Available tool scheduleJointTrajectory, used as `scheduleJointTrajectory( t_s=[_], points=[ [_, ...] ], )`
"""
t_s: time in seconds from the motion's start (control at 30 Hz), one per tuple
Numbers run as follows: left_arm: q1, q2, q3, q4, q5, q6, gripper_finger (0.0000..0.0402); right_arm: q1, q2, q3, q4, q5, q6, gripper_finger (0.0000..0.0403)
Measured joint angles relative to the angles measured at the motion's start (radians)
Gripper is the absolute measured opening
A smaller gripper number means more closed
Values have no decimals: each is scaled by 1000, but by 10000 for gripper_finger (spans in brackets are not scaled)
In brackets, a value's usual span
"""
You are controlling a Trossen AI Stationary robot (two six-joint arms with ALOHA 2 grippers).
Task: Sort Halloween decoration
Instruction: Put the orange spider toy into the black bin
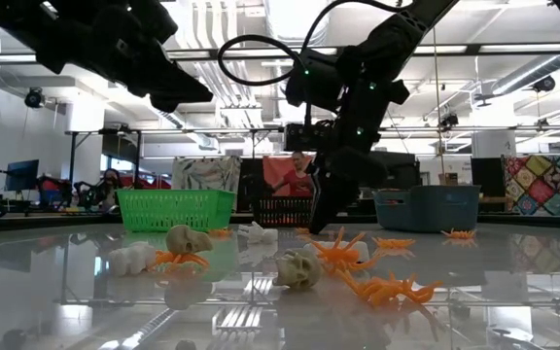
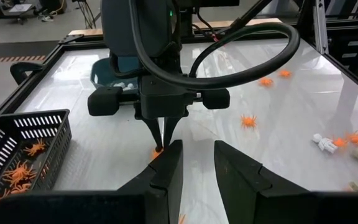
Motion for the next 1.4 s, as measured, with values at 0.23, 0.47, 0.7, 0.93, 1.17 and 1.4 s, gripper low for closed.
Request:
scheduleJointTrajectory(
  t_s=[0.23, 0.47, 0.7, 0.93, 1.17, 1.4],
  points=[
    [0, 0, 0, 5, 0, 0, 75, 0, 0, 7, -2, 1, 3, 9],
    [0, 0, 0, 6, 0, 0, 75, -1, -22, 35, -14, 7, 3, 8],
    [0, 0, 0, 8, 0, 0, 75, -15, -62, 49, -29, 9, 29, 8],
    [0, 0, 0, 16, 0, 0, 75, -48, -71, 69, -28, 10, 37, 8],
    [0, 0, 0, 15, 0, 0, 75, -98, -71, 110, -27, 17, 3, 8],
    [0, 0, 0, 15, 0, 0, 75, -177, -72, 196, -33, 37, -48, 8]
  ],
)
